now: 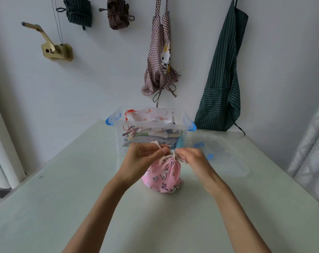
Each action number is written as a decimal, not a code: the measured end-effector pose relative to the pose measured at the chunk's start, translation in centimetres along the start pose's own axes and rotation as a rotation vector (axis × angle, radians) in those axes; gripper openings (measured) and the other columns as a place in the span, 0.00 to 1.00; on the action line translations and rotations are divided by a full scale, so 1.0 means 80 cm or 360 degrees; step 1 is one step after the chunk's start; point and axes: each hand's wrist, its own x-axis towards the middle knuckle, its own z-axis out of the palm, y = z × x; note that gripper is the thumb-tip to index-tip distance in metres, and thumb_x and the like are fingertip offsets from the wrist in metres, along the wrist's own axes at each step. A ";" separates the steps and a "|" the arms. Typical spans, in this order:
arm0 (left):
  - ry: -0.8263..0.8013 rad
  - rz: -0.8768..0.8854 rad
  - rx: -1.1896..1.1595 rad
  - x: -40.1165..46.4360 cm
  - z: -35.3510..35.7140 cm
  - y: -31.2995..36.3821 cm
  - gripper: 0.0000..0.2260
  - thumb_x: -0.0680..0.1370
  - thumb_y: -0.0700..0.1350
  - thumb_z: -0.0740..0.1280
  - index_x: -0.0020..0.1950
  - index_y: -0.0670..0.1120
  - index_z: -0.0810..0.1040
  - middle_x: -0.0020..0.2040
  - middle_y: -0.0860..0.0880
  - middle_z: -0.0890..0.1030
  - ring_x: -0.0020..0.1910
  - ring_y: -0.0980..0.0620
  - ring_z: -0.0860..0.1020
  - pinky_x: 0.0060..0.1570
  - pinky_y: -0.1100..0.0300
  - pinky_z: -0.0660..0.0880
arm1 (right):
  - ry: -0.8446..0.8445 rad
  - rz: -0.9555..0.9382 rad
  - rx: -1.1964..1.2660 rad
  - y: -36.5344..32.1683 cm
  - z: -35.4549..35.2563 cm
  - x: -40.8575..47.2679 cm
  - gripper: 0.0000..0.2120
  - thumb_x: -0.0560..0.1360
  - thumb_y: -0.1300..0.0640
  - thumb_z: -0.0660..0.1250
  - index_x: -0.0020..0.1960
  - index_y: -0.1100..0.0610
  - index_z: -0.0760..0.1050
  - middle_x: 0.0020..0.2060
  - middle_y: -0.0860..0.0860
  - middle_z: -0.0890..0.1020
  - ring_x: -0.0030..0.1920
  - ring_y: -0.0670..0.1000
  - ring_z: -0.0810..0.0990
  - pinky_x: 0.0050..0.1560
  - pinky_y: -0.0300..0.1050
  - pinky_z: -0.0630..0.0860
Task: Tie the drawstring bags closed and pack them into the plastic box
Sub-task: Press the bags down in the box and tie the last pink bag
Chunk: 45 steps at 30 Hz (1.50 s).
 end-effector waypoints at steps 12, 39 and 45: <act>0.0095 -0.0001 0.0000 0.002 0.003 0.010 0.10 0.76 0.41 0.67 0.44 0.35 0.84 0.36 0.51 0.84 0.35 0.61 0.78 0.38 0.69 0.74 | -0.0208 0.0210 0.1453 -0.009 -0.012 0.002 0.13 0.74 0.51 0.63 0.33 0.54 0.70 0.21 0.46 0.62 0.24 0.45 0.61 0.34 0.39 0.59; -0.0020 -0.0504 0.0026 0.002 -0.020 0.022 0.10 0.80 0.48 0.62 0.50 0.50 0.83 0.37 0.52 0.79 0.30 0.65 0.74 0.35 0.75 0.69 | -0.0540 0.0323 -0.0442 -0.005 -0.050 -0.010 0.15 0.72 0.44 0.68 0.30 0.50 0.80 0.27 0.45 0.74 0.31 0.44 0.69 0.40 0.34 0.66; -0.0795 -0.0533 0.0376 -0.004 0.006 0.038 0.15 0.80 0.46 0.61 0.40 0.53 0.85 0.32 0.53 0.75 0.31 0.59 0.70 0.36 0.70 0.68 | -0.0332 0.0127 -0.0266 -0.030 -0.067 -0.019 0.19 0.71 0.40 0.65 0.30 0.53 0.75 0.29 0.43 0.75 0.36 0.44 0.70 0.46 0.38 0.65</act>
